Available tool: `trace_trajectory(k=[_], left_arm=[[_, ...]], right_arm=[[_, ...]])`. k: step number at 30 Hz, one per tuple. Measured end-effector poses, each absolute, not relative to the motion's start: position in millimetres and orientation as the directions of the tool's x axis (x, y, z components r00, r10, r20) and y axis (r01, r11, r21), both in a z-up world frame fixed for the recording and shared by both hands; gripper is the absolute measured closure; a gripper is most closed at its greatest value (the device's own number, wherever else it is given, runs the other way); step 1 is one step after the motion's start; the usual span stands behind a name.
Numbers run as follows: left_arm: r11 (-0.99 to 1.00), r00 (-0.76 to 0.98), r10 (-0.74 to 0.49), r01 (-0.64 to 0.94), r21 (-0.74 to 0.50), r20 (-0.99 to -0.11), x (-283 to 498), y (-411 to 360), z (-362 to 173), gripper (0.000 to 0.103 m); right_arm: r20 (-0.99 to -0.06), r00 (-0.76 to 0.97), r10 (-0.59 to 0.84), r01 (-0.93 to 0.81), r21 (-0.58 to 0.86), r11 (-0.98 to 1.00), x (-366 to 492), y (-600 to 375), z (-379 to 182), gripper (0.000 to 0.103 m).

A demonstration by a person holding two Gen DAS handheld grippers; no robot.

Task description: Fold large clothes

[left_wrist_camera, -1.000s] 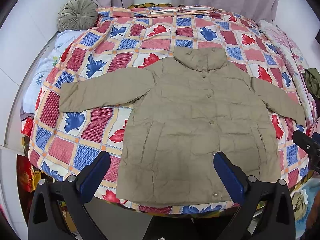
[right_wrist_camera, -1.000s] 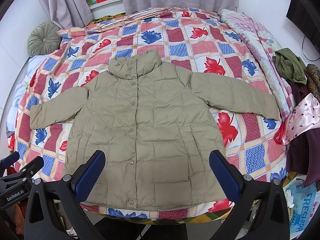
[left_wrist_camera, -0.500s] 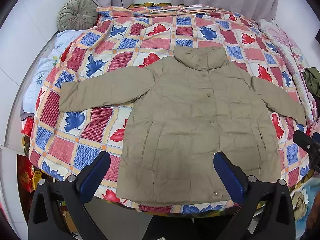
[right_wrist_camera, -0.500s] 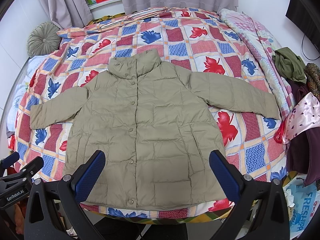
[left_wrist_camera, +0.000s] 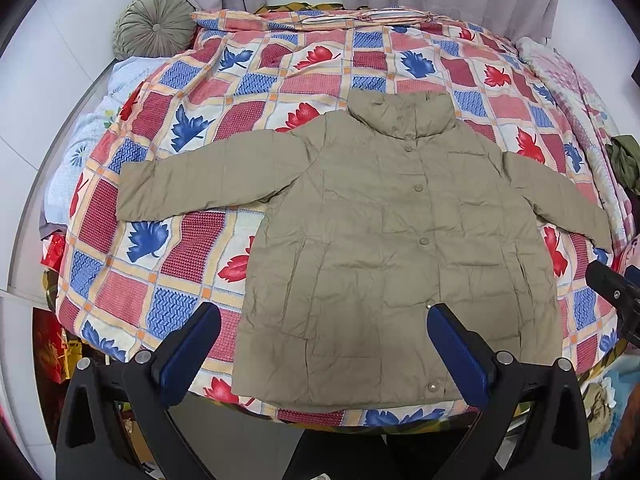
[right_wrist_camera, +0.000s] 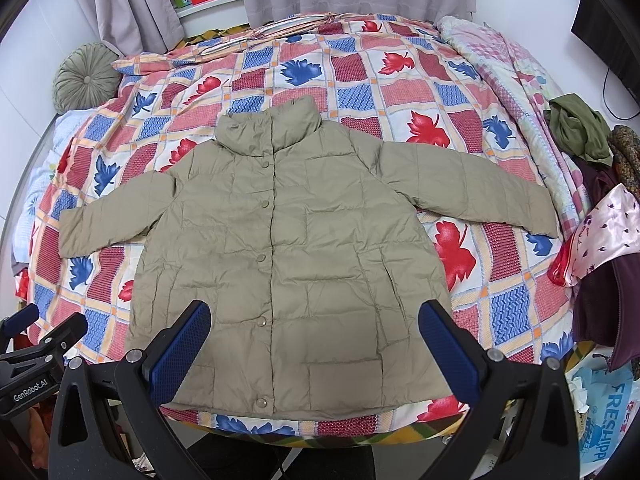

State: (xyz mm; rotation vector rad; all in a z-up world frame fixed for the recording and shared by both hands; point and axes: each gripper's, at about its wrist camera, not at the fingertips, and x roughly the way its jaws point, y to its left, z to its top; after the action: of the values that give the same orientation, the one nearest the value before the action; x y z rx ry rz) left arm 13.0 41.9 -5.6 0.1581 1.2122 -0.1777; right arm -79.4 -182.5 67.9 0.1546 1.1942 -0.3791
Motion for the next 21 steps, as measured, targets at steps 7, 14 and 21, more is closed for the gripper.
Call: trace_trajectory(k=[7, 14, 21], left_arm=[[0.975, 0.34, -0.051, 0.221, 0.027, -0.939, 12.4, 41.8, -5.7, 0.0], [0.975, 0.337, -0.05, 0.22, 0.027, -0.94, 10.7, 43.5, -6.4, 0.0], [0.975, 0.338, -0.05, 0.22, 0.027, -0.94, 11.0, 42.8, -6.1, 0.0]], right_arm=[[-0.928, 0.312, -0.204, 0.367, -0.08, 0.927, -78.5, -181.5, 67.3, 0.0], [-0.928, 0.312, -0.203, 0.367, -0.08, 0.927, -79.7, -184.2, 66.6, 0.0], [-0.928, 0.311, -0.203, 0.366, -0.08, 0.927, -79.1, -184.4, 65.9, 0.0]])
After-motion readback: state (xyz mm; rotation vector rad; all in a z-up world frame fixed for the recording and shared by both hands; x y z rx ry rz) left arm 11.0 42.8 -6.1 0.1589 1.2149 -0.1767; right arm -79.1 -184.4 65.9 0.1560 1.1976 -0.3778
